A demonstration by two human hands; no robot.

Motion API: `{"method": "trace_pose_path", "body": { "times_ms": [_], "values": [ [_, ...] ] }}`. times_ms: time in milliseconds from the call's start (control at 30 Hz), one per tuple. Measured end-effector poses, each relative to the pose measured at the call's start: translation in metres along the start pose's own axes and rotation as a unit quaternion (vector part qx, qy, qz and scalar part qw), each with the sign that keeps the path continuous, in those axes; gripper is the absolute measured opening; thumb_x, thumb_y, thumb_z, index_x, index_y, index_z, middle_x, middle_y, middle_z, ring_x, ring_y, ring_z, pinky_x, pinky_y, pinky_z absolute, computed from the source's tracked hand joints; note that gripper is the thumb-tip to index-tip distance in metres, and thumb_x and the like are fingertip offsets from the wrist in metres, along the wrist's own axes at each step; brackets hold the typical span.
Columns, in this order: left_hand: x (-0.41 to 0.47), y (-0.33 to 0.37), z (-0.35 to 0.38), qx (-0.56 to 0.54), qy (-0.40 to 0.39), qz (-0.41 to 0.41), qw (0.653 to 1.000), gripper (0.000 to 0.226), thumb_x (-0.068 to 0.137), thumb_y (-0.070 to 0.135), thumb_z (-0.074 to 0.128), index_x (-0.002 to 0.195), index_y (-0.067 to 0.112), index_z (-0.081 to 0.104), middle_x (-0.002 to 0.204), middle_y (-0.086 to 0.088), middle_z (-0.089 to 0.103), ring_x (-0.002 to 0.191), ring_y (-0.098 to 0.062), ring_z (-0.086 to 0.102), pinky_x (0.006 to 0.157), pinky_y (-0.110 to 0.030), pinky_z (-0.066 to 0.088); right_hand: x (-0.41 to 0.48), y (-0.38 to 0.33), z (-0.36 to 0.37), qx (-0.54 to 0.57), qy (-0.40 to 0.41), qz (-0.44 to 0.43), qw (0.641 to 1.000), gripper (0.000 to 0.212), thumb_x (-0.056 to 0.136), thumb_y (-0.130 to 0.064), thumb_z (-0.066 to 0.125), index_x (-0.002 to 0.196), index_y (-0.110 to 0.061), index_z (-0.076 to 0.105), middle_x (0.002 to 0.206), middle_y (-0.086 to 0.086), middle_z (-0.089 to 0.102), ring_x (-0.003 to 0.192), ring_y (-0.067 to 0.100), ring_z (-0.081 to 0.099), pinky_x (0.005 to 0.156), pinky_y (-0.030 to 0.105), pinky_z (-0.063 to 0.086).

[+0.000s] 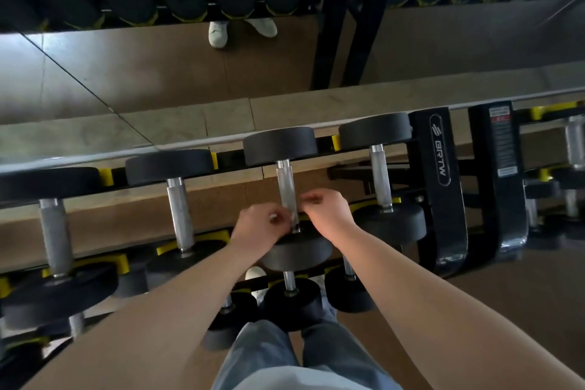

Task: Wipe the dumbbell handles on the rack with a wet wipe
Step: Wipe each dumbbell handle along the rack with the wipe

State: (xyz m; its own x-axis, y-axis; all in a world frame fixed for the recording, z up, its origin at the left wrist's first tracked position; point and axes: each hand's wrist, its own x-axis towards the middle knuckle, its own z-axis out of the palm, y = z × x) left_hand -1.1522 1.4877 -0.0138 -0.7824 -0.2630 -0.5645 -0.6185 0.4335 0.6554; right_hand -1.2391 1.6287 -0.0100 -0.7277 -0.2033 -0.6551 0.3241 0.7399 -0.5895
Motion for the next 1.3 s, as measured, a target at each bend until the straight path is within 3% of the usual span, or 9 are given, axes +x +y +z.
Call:
{"method": "trace_pose_path", "body": {
  "times_ms": [133,300,433,600,833,900,1033,1167,1300],
  "values": [
    [0.01,0.013,-0.001,-0.05,0.063,0.026,0.996,0.011,0.094,0.023,0.07,0.104,0.027,0.072,0.106,0.013,0.07,0.089,0.006,0.058,0.072,-0.006,0.043,0.0,-0.003,-0.003,0.012,0.002,0.005,1.0,0.023,0.097,-0.018,0.06,0.114,-0.026,0.074,0.11,-0.008,0.073,0.098,0.01,0.067,0.07,0.018,0.048],
    [0.034,0.034,-0.011,-0.145,0.168,-0.043,0.974,0.017,0.096,0.034,0.069,0.11,0.027,0.069,0.11,0.012,0.066,0.098,-0.004,0.058,0.083,-0.023,0.046,-0.005,-0.001,-0.009,0.019,0.001,0.01,1.0,0.021,0.1,-0.018,0.057,0.113,-0.026,0.072,0.097,-0.009,0.075,0.089,0.01,0.072,0.074,0.025,0.058],
    [0.019,0.021,-0.002,-0.1,0.042,-0.093,0.99,0.01,0.092,0.033,0.073,0.095,0.024,0.069,0.098,0.003,0.07,0.082,-0.008,0.065,0.064,-0.023,0.05,-0.009,0.001,-0.007,0.008,0.005,-0.004,1.0,0.021,0.101,-0.02,0.057,0.114,-0.027,0.072,0.1,-0.01,0.074,0.091,0.003,0.067,0.067,0.018,0.047],
    [0.015,0.009,0.001,0.079,-0.084,-0.134,0.984,0.029,0.089,0.041,0.074,0.103,0.016,0.069,0.097,-0.002,0.068,0.087,-0.016,0.065,0.082,-0.036,0.06,-0.012,0.0,-0.002,-0.011,0.003,-0.01,1.0,0.022,0.1,-0.022,0.057,0.115,-0.026,0.072,0.107,-0.008,0.073,0.098,0.009,0.067,0.074,0.021,0.049],
    [0.039,0.027,-0.018,-0.275,0.121,-0.162,0.94,0.039,0.091,0.024,0.075,0.128,0.017,0.065,0.105,0.008,0.064,0.107,-0.016,0.058,0.081,-0.029,0.041,-0.009,-0.003,-0.006,-0.007,-0.01,-0.001,1.0,0.018,0.102,-0.023,0.056,0.11,-0.027,0.071,0.099,-0.01,0.073,0.09,0.008,0.068,0.073,0.023,0.052],
    [0.045,0.032,-0.023,-0.245,0.113,-0.138,0.953,0.04,0.09,0.023,0.074,0.129,0.016,0.066,0.12,0.006,0.065,0.104,-0.012,0.055,0.082,-0.028,0.041,-0.008,-0.004,-0.005,-0.01,-0.007,0.003,1.0,0.017,0.102,-0.022,0.056,0.104,-0.03,0.071,0.098,-0.01,0.073,0.091,0.009,0.068,0.074,0.024,0.053],
    [0.029,0.015,-0.012,-0.12,0.015,-0.166,0.979,0.017,0.094,0.031,0.071,0.093,0.018,0.06,0.102,-0.003,0.065,0.097,-0.02,0.063,0.084,-0.035,0.054,-0.007,-0.004,0.0,-0.034,-0.009,0.001,0.999,0.018,0.101,-0.022,0.055,0.102,-0.03,0.071,0.098,-0.01,0.073,0.092,0.009,0.068,0.073,0.023,0.052],
    [0.025,0.006,-0.005,0.043,-0.118,-0.157,0.98,0.016,0.092,0.027,0.074,0.096,0.016,0.063,0.1,-0.009,0.067,0.089,-0.023,0.066,0.08,-0.036,0.059,-0.002,-0.008,0.004,-0.069,-0.012,0.003,0.998,0.019,0.1,-0.023,0.055,0.104,-0.027,0.073,0.095,-0.008,0.071,0.085,0.011,0.067,0.069,0.024,0.054],
    [0.049,0.008,-0.013,0.005,-0.081,-0.167,0.983,0.01,0.09,0.015,0.073,0.094,0.015,0.063,0.097,-0.007,0.063,0.085,-0.02,0.061,0.074,-0.033,0.055,0.004,-0.01,0.002,-0.09,-0.032,0.009,0.995,0.019,0.1,-0.024,0.054,0.096,-0.028,0.072,0.094,-0.006,0.071,0.086,0.013,0.066,0.068,0.025,0.05]
  ]
}}
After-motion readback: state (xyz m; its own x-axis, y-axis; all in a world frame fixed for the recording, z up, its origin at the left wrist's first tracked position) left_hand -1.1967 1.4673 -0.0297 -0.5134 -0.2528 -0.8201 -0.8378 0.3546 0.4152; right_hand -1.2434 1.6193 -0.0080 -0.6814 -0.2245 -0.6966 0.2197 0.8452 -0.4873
